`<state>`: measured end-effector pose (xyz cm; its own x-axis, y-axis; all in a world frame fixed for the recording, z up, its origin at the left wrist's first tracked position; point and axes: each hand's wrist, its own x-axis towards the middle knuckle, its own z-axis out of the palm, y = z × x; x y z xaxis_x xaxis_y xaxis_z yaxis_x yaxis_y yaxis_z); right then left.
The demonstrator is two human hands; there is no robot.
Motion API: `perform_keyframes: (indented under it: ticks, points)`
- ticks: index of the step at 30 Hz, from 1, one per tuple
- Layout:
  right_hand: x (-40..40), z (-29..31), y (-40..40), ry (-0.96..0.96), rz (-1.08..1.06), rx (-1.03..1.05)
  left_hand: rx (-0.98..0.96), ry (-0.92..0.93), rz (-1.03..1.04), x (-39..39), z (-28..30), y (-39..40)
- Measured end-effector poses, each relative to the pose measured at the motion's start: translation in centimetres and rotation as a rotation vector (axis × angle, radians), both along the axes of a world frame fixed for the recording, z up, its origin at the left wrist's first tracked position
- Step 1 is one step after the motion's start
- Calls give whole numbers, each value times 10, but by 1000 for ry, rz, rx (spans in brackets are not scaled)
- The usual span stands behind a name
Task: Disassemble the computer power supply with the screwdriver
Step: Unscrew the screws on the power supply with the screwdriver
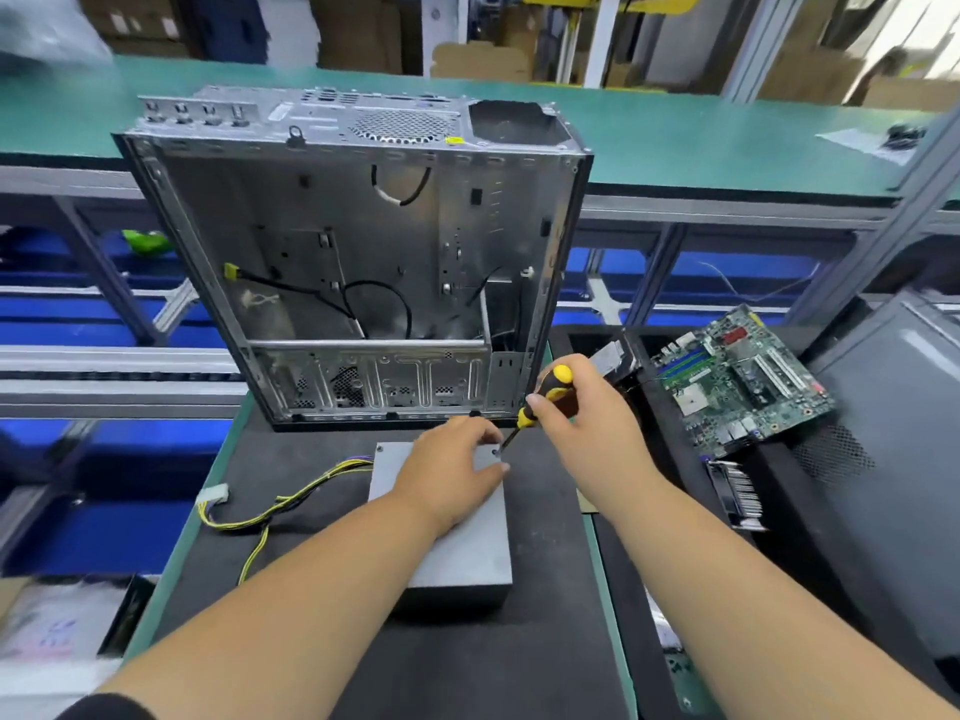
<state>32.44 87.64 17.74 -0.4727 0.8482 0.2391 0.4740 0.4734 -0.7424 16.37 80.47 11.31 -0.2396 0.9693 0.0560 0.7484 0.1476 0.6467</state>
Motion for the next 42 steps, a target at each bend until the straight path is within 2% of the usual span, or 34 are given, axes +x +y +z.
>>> perform_keyframes:
  ticks: [7,15,42]
  points:
    - [0,3,7,-46,130,-14,34,-127,82,1,-1,-3]
    - [2,8,13,-59,151,45,8,-178,119,1,0,-3]
    - [-13,53,10,-298,322,-86,5,-202,135,-4,-13,6]
